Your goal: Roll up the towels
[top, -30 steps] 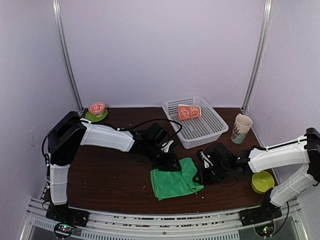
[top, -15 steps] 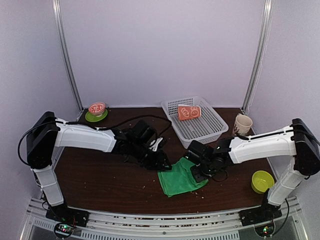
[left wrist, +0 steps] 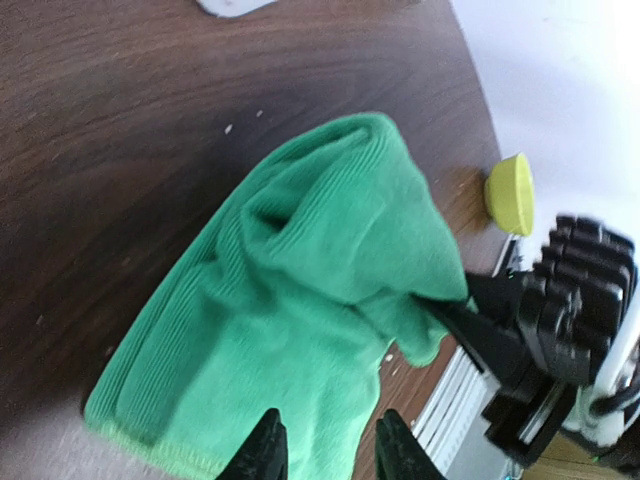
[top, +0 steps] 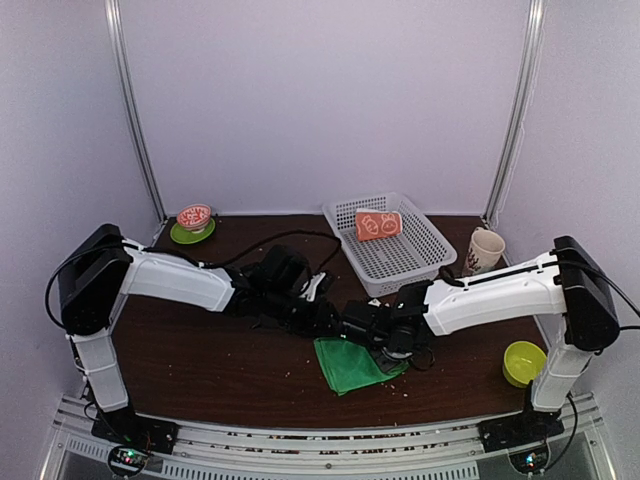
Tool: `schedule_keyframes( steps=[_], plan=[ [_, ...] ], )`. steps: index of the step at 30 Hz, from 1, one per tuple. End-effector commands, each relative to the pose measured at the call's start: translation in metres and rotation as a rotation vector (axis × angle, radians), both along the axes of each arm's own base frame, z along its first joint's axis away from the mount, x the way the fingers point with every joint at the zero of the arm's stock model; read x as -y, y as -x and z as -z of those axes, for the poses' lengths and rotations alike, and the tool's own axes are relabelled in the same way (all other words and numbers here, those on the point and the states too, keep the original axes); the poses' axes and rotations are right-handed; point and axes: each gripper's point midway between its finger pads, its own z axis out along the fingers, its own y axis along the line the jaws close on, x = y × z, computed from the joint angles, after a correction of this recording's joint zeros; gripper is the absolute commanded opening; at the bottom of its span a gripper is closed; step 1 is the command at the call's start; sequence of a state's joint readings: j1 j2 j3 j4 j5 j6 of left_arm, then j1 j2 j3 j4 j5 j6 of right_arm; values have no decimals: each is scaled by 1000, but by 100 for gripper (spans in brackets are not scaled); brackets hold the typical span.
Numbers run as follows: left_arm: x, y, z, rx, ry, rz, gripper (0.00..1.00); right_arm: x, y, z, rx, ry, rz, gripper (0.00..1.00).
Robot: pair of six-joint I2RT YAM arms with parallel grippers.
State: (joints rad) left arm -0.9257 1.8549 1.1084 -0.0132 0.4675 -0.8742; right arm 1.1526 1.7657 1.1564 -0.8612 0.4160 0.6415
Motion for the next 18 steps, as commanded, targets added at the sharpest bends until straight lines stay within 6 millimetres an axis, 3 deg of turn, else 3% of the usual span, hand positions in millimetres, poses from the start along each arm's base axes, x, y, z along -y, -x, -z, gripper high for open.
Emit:
schedule_keyframes(
  steps=[1,10,18],
  plan=[
    [32,-12,-25,3,189,30,31,-5,-3,-4,27,-34,30,0],
    [59,-20,-20,-20,212,84,27,-9,-3,-1,22,-55,27,0],
    [57,-27,20,-81,101,42,18,-12,-4,-9,33,-83,24,0]
  ],
)
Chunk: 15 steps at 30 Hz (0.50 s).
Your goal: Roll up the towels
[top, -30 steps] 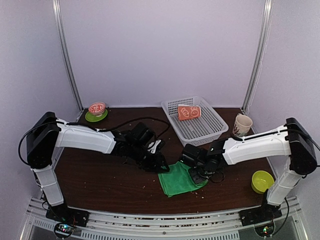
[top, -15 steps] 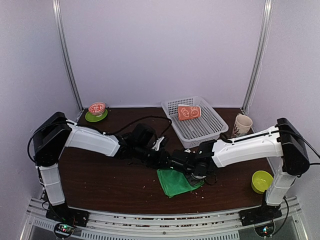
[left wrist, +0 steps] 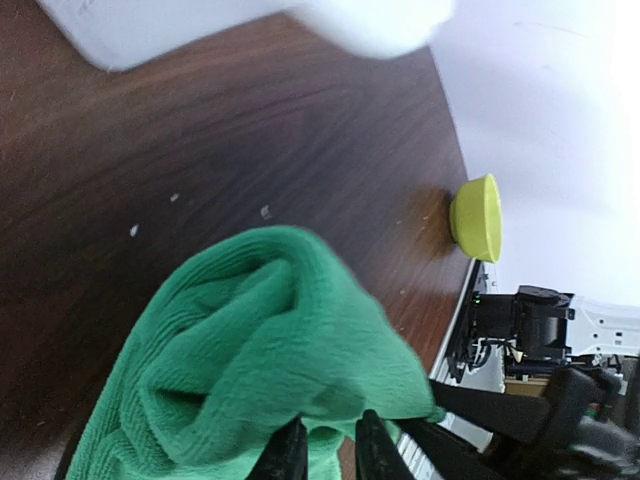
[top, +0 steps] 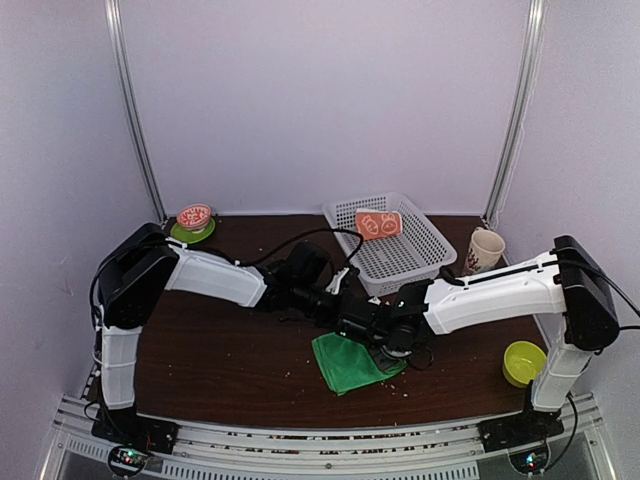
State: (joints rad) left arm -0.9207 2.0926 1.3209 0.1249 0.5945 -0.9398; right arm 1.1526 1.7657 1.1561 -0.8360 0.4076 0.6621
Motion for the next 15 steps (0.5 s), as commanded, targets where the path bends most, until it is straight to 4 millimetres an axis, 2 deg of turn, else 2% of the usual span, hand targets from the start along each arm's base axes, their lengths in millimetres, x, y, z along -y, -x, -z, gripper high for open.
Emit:
schedule_keyframes(
  steps=[1,5,10,15],
  plan=[
    [-4,-2,19,-32,-47,-14,16,-7,-3,-11,29,-55,6,0],
    [-9,1,25,-36,-61,-19,9,-13,-2,-14,22,-89,-7,0],
    [-12,0,26,-21,-69,-23,6,-19,0,-11,5,-105,-29,2],
    [-14,-2,44,-29,-106,-32,3,-40,8,-24,-21,-257,-72,18]
  ],
)
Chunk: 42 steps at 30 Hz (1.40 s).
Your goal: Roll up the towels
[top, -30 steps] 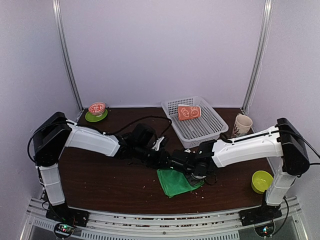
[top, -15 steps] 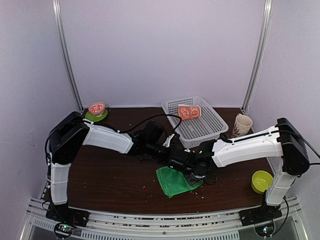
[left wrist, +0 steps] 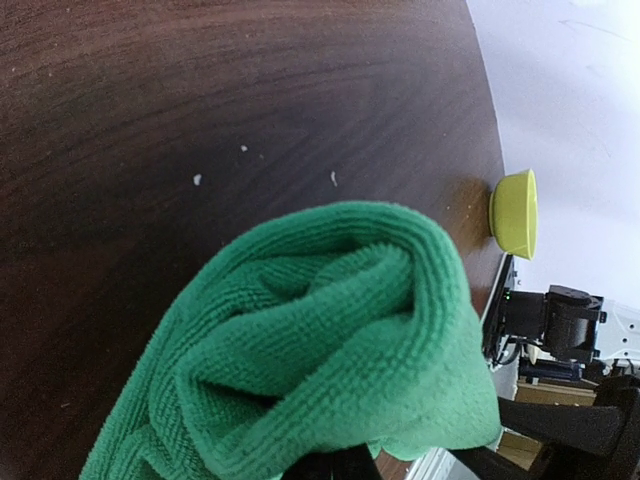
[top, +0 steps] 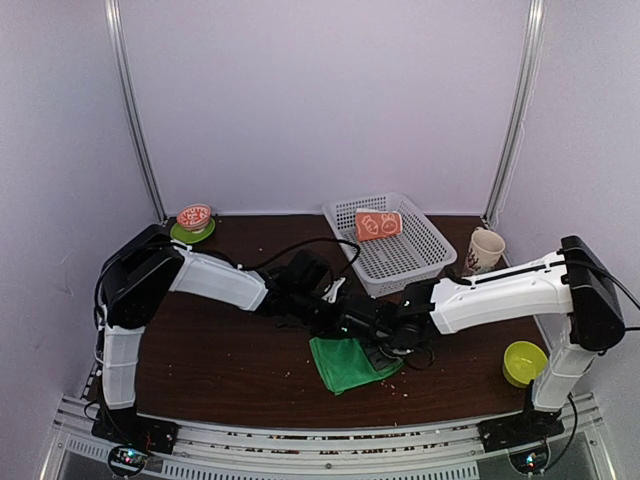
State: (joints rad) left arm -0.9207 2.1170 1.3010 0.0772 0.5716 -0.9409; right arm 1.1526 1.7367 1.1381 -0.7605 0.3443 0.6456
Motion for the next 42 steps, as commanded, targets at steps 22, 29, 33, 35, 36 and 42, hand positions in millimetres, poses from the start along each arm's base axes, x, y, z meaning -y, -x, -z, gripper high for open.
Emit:
schedule_keyframes(
  steps=[22,29,33,35,36,42],
  plan=[
    [-7,-7,33,4,-52,-27,2,5,3,-20,-169,-662,154,58],
    [-9,-5,38,-3,-61,-28,1,-13,8,-13,-257,-754,113,53],
    [-8,-6,34,-2,-54,-28,1,-18,6,-8,-261,-709,92,35],
    [-7,-5,31,-2,-47,-27,1,-16,3,-9,-228,-638,84,24],
    [-8,-5,30,0,-43,-26,1,-15,1,-10,-208,-599,77,19],
    [-11,-4,6,21,-26,-29,17,-1,-2,-5,-103,-261,36,0]
  ],
)
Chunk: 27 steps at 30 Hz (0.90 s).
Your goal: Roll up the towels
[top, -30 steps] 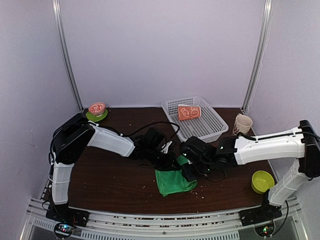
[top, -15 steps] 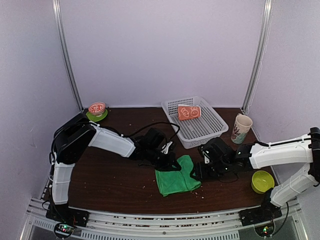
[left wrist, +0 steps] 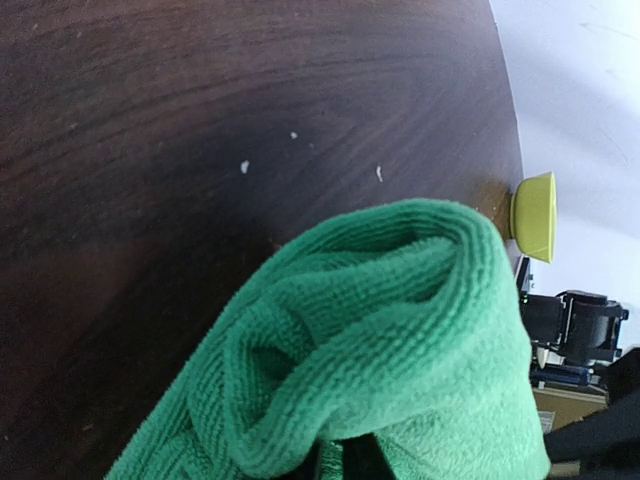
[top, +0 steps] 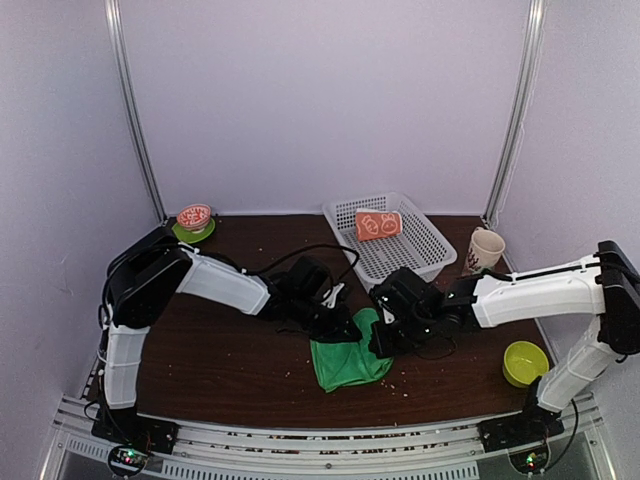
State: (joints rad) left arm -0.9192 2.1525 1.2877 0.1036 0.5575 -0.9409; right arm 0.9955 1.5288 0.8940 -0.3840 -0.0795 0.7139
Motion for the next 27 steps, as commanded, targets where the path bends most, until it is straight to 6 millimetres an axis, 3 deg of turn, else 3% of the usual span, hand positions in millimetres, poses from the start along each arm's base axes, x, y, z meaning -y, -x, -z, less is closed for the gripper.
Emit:
schedule_keyframes(
  steps=[1,5,11,18,27],
  plan=[
    [-10,-1,-18,29,0,-21,21,22,-6,4,110,293,-27,0],
    [-23,4,-34,45,4,-45,31,36,-7,6,140,420,-28,0],
    [-52,15,-47,57,-21,-101,38,55,-14,-3,206,600,-46,0],
    [-81,24,-45,72,-57,-162,38,41,-15,-5,269,730,-105,0],
    [-73,19,-49,96,-39,-143,36,12,4,8,280,757,-188,0]
  ],
)
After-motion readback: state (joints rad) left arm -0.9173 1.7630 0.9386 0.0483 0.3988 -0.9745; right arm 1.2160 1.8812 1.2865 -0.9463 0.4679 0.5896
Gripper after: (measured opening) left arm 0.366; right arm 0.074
